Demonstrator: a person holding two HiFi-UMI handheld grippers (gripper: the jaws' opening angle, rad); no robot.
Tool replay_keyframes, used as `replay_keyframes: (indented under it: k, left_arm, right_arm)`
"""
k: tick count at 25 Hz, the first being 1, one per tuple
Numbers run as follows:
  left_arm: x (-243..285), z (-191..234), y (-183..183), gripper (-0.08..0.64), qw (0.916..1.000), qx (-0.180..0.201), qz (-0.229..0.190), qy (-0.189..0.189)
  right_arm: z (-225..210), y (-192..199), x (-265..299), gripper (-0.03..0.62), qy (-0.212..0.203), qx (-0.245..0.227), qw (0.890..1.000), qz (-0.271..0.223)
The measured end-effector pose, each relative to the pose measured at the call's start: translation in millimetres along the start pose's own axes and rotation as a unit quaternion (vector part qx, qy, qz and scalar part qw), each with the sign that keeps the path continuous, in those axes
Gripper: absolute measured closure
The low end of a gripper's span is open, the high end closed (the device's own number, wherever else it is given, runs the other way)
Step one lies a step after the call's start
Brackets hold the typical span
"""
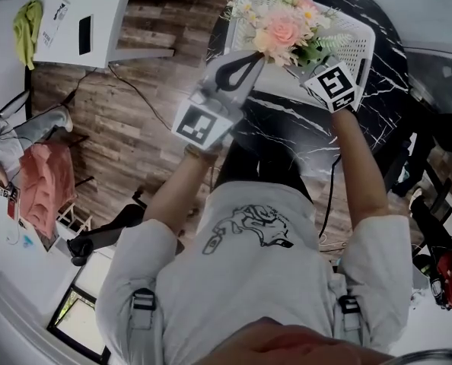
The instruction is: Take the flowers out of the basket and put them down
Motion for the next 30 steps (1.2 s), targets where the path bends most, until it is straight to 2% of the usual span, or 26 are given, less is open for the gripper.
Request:
replay_keyframes:
  k: [21,30]
  left_arm:
    - [-11.5,-63.9,-91.4,0.555,0.9974,0.053,-0.046,0.017]
    - [-20.3,-91.2,-110.2,0.555,0.9961,0.062,-0.059,0.022]
  right_arm:
    - [33.0,-114.2,-80.4,0.236,0.039,-0.034,0.997,-0.061]
    - [53.8,-144.8,-111.6,0.236,0.054,-0.042,0.994,-0.081]
Point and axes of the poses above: the fingertips, and each gripper's own axes: x forward along the fingers, z to its left, y out of its underside, the point moved 5 cm from there along -x, backward along the fingers, and after that the axes turned 3 degrees about -z, right-handed, at the moved point
